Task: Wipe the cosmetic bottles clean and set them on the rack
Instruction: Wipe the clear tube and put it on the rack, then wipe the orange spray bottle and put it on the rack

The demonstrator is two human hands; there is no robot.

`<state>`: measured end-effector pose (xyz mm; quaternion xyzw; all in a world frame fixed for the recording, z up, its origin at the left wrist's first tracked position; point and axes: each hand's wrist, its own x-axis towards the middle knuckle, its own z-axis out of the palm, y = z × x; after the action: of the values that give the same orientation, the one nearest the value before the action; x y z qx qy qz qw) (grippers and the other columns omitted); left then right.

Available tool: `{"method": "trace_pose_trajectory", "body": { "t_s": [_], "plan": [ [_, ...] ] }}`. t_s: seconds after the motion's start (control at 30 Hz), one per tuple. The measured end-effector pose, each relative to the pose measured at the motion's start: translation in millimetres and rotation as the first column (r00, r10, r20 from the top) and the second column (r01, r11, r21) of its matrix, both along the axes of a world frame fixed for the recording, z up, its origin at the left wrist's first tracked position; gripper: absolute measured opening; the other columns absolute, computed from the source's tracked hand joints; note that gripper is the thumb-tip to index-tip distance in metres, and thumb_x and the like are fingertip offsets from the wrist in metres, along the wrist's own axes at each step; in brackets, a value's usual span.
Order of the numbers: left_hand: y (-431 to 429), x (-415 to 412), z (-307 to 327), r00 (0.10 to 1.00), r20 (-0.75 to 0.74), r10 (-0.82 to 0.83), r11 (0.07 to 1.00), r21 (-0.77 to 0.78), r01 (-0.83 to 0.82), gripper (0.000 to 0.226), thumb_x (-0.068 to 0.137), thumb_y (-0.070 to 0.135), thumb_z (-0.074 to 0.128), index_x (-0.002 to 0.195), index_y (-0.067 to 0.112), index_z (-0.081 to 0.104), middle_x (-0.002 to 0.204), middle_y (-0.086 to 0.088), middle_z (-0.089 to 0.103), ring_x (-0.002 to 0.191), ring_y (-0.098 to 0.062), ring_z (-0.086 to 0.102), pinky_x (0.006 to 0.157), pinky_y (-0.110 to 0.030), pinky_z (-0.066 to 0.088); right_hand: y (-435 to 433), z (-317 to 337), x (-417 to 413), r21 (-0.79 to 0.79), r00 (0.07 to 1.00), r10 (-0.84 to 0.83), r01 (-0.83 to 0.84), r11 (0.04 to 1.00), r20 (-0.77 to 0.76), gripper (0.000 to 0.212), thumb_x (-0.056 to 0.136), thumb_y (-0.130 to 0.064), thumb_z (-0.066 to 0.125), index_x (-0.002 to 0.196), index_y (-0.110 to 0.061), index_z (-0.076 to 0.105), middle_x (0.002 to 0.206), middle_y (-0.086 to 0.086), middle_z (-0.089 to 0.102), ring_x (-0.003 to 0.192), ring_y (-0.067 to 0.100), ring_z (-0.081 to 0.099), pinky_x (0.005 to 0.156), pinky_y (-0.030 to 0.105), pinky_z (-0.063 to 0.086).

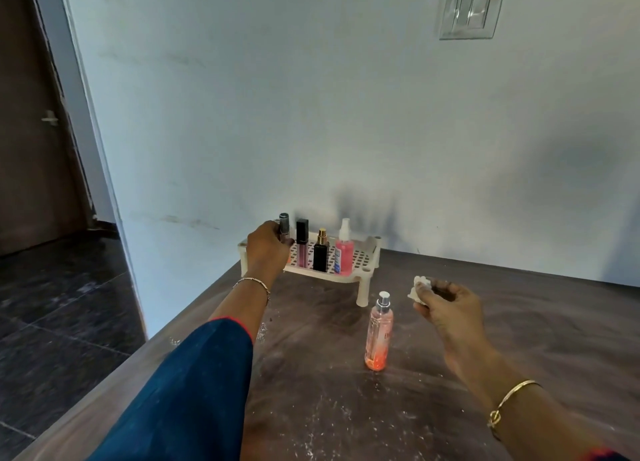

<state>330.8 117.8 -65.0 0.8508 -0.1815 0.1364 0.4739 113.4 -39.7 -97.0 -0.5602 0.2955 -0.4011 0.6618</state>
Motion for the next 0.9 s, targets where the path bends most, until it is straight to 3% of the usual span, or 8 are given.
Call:
{"method": "trace_pose_trajectory", "body": {
  "t_s": [0.2, 0.43, 0.57, 0.63, 0.77, 0.9],
  "plan": [
    [-1, 3, -6, 1.000, -0.002, 0.003, 0.999, 0.052, -0.003, 0.018, 0.085, 0.013, 0.063, 0.100, 0.004, 0.066, 0.102, -0.014, 0.070, 0.099, -0.029, 0.062, 0.072, -0.024, 0.035, 3, -1, 3, 0.001, 1.000, 0.011, -0.011, 1.000, -0.019, 0.019, 0.084, -0.005, 0.068, 0.102, -0.008, 0.065, 0.103, 0.010, 0.066, 0.095, 0.019, 0.064, 0.074, 0.025, 0.054],
    [10, -2, -1, 0.997, -0.062, 0.046, 0.996, 0.084, -0.041, 0.035, 0.081, 0.013, 0.069, 0.114, 0.003, 0.062, 0.113, -0.012, 0.067, 0.109, -0.029, 0.060, 0.086, -0.028, 0.043, 7, 8, -10, 0.019, 1.000, 0.017, -0.016, 1.000, -0.015, 0.010, 0.085, -0.005, 0.068, 0.093, -0.009, 0.064, 0.096, 0.008, 0.065, 0.086, 0.014, 0.063, 0.069, 0.021, 0.053],
    [22, -13, 11, 0.999, 0.002, 0.053, 0.998, -0.027, -0.053, 0.043, 0.080, 0.019, 0.071, 0.119, 0.008, 0.060, 0.113, -0.008, 0.067, 0.108, -0.024, 0.060, 0.090, -0.031, 0.045, 15, 20, -24, 0.027, 1.000, 0.008, -0.008, 1.000, -0.009, 0.011, 0.085, -0.005, 0.068, 0.095, -0.008, 0.064, 0.095, 0.007, 0.065, 0.085, 0.013, 0.063, 0.070, 0.021, 0.055],
    [24, -31, 21, 0.998, 0.052, 0.022, 0.994, -0.106, -0.016, 0.031, 0.082, 0.030, 0.069, 0.108, 0.014, 0.064, 0.103, -0.001, 0.069, 0.099, -0.018, 0.062, 0.083, -0.027, 0.047, 20, 28, -31, 0.030, 1.000, 0.005, -0.004, 1.000, -0.008, 0.015, 0.085, -0.005, 0.068, 0.099, -0.007, 0.064, 0.095, 0.005, 0.065, 0.086, 0.012, 0.063, 0.069, 0.018, 0.056],
    [17, -82, 40, 0.990, 0.029, -0.137, 0.972, -0.191, 0.141, 0.013, 0.082, 0.032, 0.068, 0.088, 0.021, 0.070, 0.090, 0.005, 0.070, 0.085, -0.011, 0.062, 0.077, -0.025, 0.047, 34, 37, -50, 0.049, 1.000, 0.005, -0.005, 0.999, 0.014, 0.014, 0.085, -0.006, 0.068, 0.098, -0.006, 0.064, 0.093, 0.003, 0.064, 0.084, 0.011, 0.063, 0.069, 0.018, 0.057],
    [8, -122, 39, 0.855, -0.031, -0.518, 0.855, -0.028, 0.517, 0.024, 0.080, 0.038, 0.071, 0.093, 0.018, 0.074, 0.094, 0.003, 0.073, 0.090, -0.009, 0.065, 0.085, -0.031, 0.053, 42, 39, -70, 0.053, 1.000, -0.006, 0.006, 0.999, 0.011, 0.012, 0.084, -0.005, 0.068, 0.096, -0.006, 0.064, 0.093, 0.003, 0.064, 0.086, 0.012, 0.063, 0.073, 0.021, 0.058]
  ]
}}
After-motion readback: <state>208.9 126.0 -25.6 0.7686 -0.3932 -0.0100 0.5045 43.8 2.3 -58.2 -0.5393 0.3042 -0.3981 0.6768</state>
